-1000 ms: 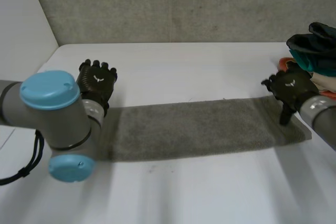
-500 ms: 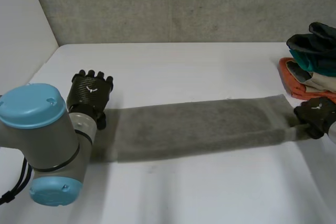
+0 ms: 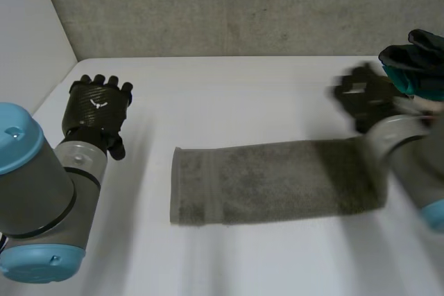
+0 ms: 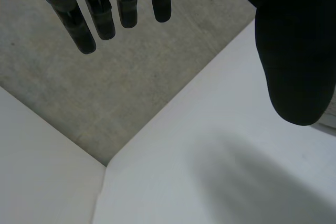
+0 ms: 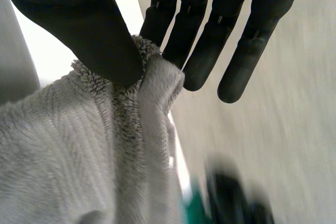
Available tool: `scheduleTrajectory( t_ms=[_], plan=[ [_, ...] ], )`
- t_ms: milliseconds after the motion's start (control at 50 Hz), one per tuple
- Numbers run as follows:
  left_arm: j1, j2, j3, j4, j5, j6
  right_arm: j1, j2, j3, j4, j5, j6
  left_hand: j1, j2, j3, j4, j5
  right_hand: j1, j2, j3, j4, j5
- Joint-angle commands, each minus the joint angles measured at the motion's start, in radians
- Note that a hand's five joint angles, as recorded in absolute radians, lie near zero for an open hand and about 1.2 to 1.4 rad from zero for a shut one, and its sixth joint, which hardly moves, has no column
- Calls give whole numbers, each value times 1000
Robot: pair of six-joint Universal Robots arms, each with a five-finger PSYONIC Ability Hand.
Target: Fold the laundry.
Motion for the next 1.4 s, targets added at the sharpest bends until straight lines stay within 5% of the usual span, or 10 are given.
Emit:
scheduleTrajectory(
  t_ms=[20,220,300,540,720,800,820,1260,1360,1400],
  plan=[
    [1,35,-20,0,0,0,363,133,1,-106,-201,-3,-16,-32,-38,-29,-50,276,214,201,195,233],
    [-12,24,-32,7,0,0,476,274,4,-115,-239,-85,-16,-32,-38,-29,-50,276,214,201,195,233],
    [-29,20,-17,9,0,-4,474,253,16,-112,-205,-48,-16,-32,-38,-29,-50,-946,-1008,-1021,-1026,-989],
    [-145,-54,70,16,15,-16,220,33,122,70,-109,484,-16,-32,-38,-29,-50,-946,-1008,-1021,-1026,-989],
    [-188,-95,89,16,15,-19,5,50,226,164,-95,305,-16,-32,-38,-29,-50,-946,-1008,-1021,-1026,-989],
    [-188,-95,84,16,14,-19,-34,95,223,162,-31,181,-16,-32,-38,-29,-50,-444,-506,-520,-525,-487],
    [-188,-95,84,15,14,-19,-37,102,214,155,11,159,-16,-32,-38,-29,-50,81,19,5,0,38],
    [-161,37,-20,15,11,-19,522,199,58,-106,-20,24,-16,-32,-38,-29,-50,276,214,201,195,233],
    [-156,35,-29,15,12,-20,516,224,64,-95,-27,100,-16,-32,-38,-29,-50,-946,-1008,-1021,-1026,-989],
    [-154,34,-23,16,14,-20,503,195,64,-91,-34,176,-16,-32,-38,-29,-50,-946,-1008,-1021,-1026,-989]
  ],
)
